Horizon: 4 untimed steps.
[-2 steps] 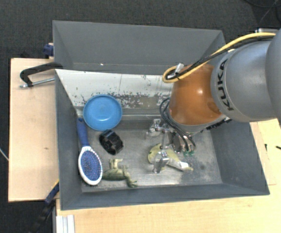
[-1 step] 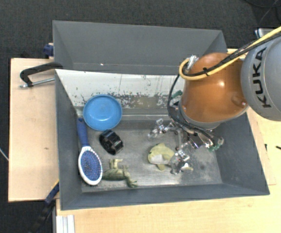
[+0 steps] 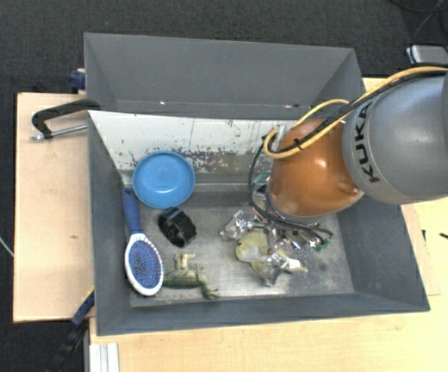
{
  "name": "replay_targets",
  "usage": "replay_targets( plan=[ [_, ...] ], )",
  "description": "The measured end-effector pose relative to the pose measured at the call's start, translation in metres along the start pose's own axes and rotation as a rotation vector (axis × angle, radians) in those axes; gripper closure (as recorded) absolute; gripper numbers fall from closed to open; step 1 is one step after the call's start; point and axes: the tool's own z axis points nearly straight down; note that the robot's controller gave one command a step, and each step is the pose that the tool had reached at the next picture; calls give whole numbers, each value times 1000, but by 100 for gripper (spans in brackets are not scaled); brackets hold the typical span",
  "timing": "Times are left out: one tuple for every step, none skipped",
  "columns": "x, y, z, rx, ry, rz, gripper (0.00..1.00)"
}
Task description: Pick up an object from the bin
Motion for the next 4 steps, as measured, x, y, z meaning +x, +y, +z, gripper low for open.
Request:
replay_targets(
  plan=[
    [-3,-1,-4,4,-9,1,100],
    [2,0,-2,0,7,1,0],
    [0,-51,-3,2,-4,110,0],
    [-2,-51,-5,6,-13,110,100]
  ],
)
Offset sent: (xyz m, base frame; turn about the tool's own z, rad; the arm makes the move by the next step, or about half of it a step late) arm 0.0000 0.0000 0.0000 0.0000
